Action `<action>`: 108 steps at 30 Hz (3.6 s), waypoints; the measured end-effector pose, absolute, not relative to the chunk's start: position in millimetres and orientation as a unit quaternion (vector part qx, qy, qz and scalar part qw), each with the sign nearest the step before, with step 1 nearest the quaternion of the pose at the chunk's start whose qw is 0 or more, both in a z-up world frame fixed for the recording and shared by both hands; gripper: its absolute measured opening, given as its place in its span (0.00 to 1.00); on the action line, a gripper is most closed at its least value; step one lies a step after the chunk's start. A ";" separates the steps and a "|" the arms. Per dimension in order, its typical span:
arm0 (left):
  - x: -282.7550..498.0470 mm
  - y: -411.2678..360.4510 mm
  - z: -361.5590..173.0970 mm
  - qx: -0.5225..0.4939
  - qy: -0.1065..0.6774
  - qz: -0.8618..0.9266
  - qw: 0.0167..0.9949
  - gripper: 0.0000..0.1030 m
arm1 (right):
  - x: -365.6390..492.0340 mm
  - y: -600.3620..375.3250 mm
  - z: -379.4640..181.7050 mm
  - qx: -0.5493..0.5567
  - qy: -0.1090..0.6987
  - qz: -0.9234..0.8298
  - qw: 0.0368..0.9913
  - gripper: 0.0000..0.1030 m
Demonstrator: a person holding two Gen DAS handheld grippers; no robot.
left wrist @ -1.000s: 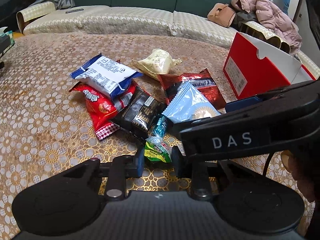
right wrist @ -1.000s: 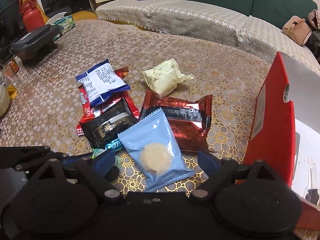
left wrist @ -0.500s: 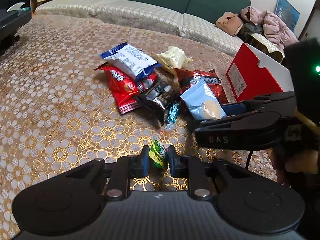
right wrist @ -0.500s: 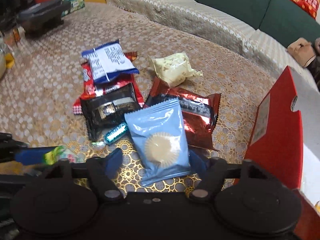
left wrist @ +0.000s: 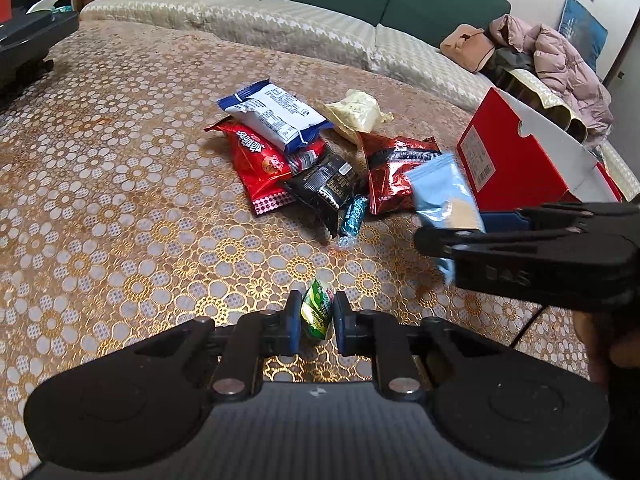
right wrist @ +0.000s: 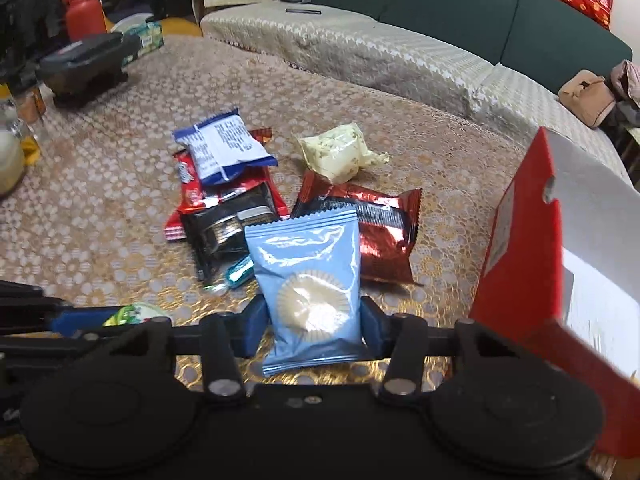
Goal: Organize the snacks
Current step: 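Grasp the light-blue cookie packet with the right gripper while the left gripper grasps the small green candy, then carry the cookie packet and green candy into the red box and open both grippers, then withdraw both grippers from the box toward the snack pile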
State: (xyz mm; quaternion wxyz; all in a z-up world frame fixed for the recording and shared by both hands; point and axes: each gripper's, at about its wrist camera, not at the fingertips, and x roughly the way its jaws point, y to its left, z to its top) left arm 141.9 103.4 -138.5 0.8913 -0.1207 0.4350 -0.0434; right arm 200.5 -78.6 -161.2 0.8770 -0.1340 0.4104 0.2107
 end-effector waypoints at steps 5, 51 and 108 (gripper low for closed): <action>131.5 98.5 -122.5 -0.114 0.429 -0.037 0.895 0.15 | 179.7 -91.7 -142.3 -0.113 0.403 0.218 0.882 0.47; 248.5 -168.7 -46.8 0.078 0.413 -0.167 0.892 0.16 | 238.8 -334.1 -102.8 -0.025 0.375 0.069 0.924 0.47; 157.8 -83.1 6.3 0.026 0.372 -0.125 0.919 0.70 | 136.8 -285.9 -41.1 0.010 0.343 0.154 0.927 0.91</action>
